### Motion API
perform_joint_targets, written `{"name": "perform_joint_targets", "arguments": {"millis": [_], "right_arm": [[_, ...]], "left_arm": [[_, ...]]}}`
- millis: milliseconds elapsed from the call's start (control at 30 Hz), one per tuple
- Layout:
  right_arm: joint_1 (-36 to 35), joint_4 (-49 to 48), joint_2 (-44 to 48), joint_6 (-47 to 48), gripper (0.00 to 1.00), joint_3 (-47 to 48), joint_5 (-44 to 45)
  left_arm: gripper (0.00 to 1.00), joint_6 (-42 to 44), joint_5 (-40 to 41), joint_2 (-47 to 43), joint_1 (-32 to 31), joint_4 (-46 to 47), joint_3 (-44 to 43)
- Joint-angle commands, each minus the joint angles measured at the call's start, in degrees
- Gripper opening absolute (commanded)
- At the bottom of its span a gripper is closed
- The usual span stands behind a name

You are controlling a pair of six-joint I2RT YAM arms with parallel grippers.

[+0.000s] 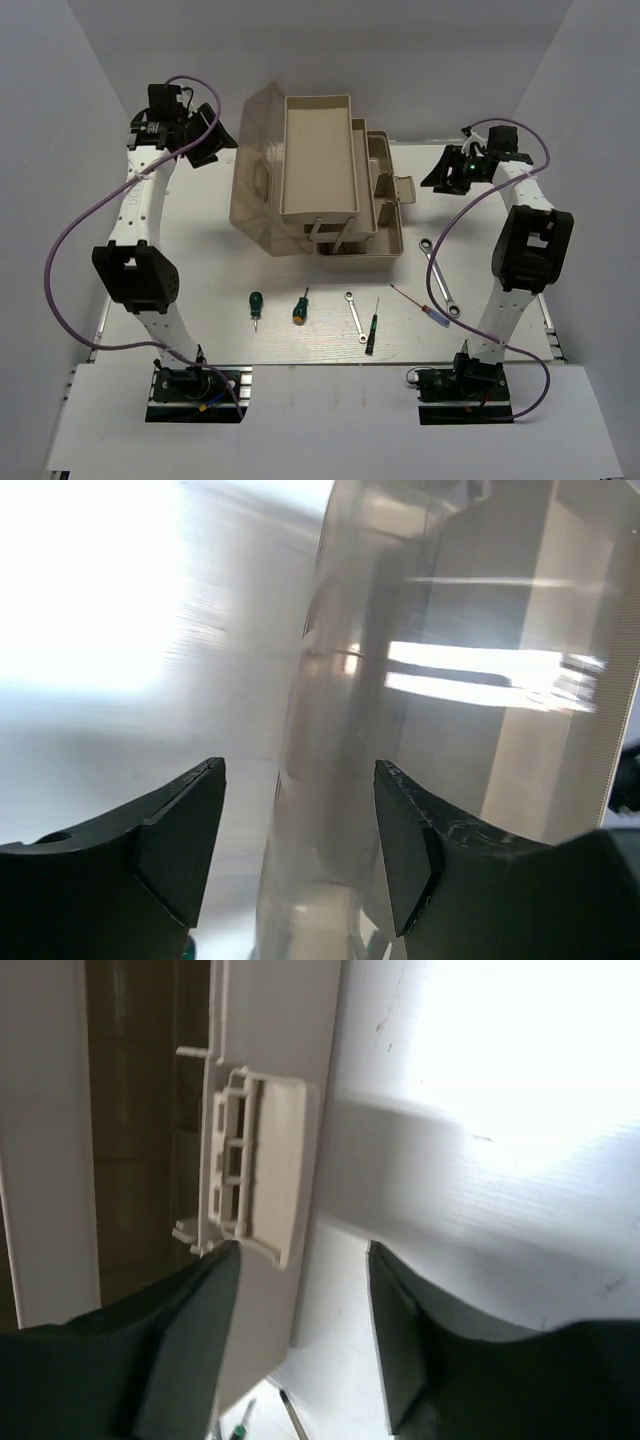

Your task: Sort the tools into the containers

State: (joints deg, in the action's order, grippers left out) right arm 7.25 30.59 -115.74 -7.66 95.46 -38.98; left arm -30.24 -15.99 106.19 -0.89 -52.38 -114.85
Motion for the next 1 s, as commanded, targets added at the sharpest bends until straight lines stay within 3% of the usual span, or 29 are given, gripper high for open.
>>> {"name": "perform_joint_targets", "arguments": {"millis": [0, 100, 267, 367, 400, 533, 600, 767, 867, 967], "right_arm": [[1.02, 2.98, 6.13, 6.41, 0.62, -1.50, -0.05], [1.02, 8.67, 8.07, 12.83, 0.74, -1.68, 4.78], [0.75, 13.79, 11.76, 25.31, 0.71, -7.99, 14.96], [0.23, 13.53, 15.45, 30.33, 0.66, -14.40, 18.50], [0.14, 13.71, 16.85, 32.08, 0.63, -16.69, 20.59], [-2.23, 15.20, 20.55, 36.40, 0.54, -23.82, 24.74], [-4.07, 15.03, 22.92, 38.07, 0.53, -29.18, 27.63], [-9.25, 12.48, 26.18, 37.46, 0.53, -36.48, 31.85], [-10.84, 9.94, 25.31, 34.74, 0.56, -37.89, 36.16], [-12.43, 8.00, 23.20, 31.40, 0.56, -38.60, 42.22]], "left_arm": [[0.71, 1.59, 7.00, -9.06, 0.01, -1.67, 1.20], [0.71, 3.16, 10.44, -13.71, 0.53, -2.20, 1.73], [0.65, 6.59, 11.59, -20.22, -0.78, -2.82, 6.73], [0.44, 8.70, 7.56, -24.96, -0.78, 0.43, 13.05], [0.29, 9.92, 4.94, -26.11, -0.78, 1.13, 16.20], [0.10, 12.04, -1.67, -31.21, -2.62, 3.07, 23.25], [0.10, 12.66, -4.48, -33.23, -3.42, 3.07, 28.08], [0.51, 13.80, -8.53, -39.90, -5.79, 3.07, 37.58], [0.64, 13.80, -9.14, -42.38, -7.29, 3.07, 41.10], [0.66, 14.41, -8.63, -44.40, -8.51, 2.55, 41.72]]}}
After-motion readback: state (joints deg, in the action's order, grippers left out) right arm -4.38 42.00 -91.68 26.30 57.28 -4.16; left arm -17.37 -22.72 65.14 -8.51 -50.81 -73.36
